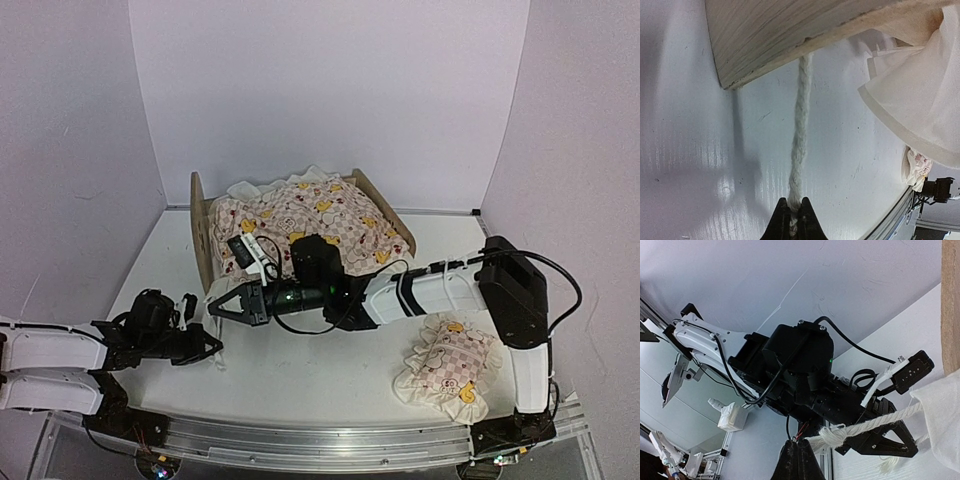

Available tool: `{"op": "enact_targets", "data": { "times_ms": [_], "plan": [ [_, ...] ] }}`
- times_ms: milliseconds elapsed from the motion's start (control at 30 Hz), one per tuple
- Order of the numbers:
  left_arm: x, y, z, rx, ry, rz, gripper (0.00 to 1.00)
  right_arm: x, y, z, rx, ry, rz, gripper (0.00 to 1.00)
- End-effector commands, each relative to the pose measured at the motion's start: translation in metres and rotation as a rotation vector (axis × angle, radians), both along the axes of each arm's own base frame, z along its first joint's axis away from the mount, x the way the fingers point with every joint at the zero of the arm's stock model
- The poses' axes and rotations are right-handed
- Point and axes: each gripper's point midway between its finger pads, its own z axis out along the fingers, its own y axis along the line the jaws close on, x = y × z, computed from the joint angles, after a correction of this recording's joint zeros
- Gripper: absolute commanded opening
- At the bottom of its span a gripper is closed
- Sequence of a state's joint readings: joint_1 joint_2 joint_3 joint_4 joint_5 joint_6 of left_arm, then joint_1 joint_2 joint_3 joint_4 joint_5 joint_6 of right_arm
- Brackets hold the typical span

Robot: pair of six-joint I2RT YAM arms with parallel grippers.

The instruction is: Set up the pet bed

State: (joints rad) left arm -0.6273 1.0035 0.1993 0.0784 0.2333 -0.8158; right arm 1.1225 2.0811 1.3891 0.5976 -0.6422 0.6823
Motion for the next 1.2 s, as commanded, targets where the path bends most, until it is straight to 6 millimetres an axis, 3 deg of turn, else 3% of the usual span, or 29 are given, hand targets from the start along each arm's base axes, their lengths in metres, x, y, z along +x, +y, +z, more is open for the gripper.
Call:
{"op": "enact_targets", "data": {
  "times_ms": [0, 533, 600, 833, 1167],
  "plan": [
    [0.007, -0.008, 0.015, -0.042, -0.050, -0.018, 0.00, -0.009, -0.003, 0.086, 0.205, -0.082, 0.051, 0.00],
    [0.007, -0.011, 0.016, -0.051, -0.051, -0.031, 0.00, -0.021, -0.021, 0.135, 0.298, -0.184, 0.056, 0.00],
    [0.007, -0.012, 0.017, -0.055, -0.053, -0.036, 0.00, -0.021, -0.020, 0.125, 0.274, -0.173, 0.057, 0.00],
    [0.005, -0.019, 0.027, -0.087, -0.061, -0.069, 0.00, -0.024, -0.020, 0.060, 0.148, -0.057, 0.071, 0.00],
    [-0.003, -0.025, 0.043, -0.143, -0.072, -0.114, 0.00, -0.023, -0.028, 0.018, 0.045, -0.032, 0.042, 0.00]
  ]
}}
